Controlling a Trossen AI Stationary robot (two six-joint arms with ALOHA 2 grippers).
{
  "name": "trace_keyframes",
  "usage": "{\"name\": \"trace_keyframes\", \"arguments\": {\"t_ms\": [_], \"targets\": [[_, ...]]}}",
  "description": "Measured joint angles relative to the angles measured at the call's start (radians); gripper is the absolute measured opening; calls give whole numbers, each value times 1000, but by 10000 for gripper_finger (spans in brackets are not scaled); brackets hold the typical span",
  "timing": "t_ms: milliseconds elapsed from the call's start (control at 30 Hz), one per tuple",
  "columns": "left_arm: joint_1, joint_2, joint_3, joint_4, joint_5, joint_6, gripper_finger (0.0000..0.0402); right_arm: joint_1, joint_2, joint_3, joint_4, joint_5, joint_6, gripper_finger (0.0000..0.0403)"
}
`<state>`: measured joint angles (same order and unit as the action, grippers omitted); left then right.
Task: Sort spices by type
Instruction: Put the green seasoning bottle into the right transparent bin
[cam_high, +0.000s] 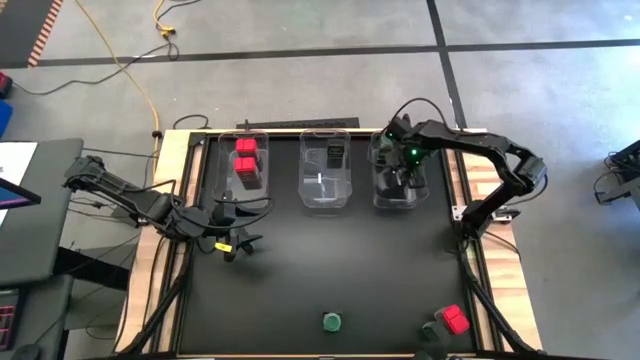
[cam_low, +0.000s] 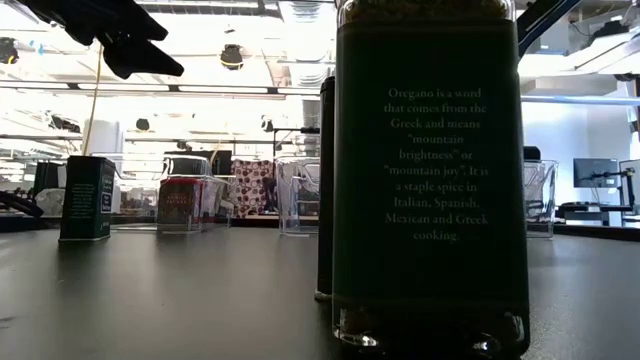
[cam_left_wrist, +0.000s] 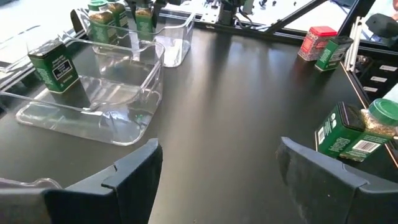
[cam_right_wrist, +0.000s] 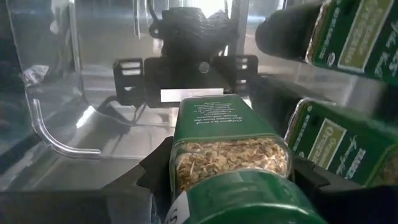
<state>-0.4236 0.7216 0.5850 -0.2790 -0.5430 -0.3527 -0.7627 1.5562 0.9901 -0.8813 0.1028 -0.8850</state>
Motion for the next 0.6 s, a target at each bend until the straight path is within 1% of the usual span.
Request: {"name": "trace_keyframes", "arguments": {"t_ms": [133, 300, 500, 600], "targets": [[0, 0, 0, -1, -6, 0, 304, -2, 0, 0, -1, -4, 35, 218], [0, 0, 0, -1, -13, 11, 304, -30, 0, 0, 10, -5, 73, 218], [0, 0, 0, -1, -16, 12, 304, -73, 1, 0, 15, -5, 77, 218], [0, 0, 0, -2, -21, 12, 304, -79, 1, 0, 23, -26, 77, 218]]}}
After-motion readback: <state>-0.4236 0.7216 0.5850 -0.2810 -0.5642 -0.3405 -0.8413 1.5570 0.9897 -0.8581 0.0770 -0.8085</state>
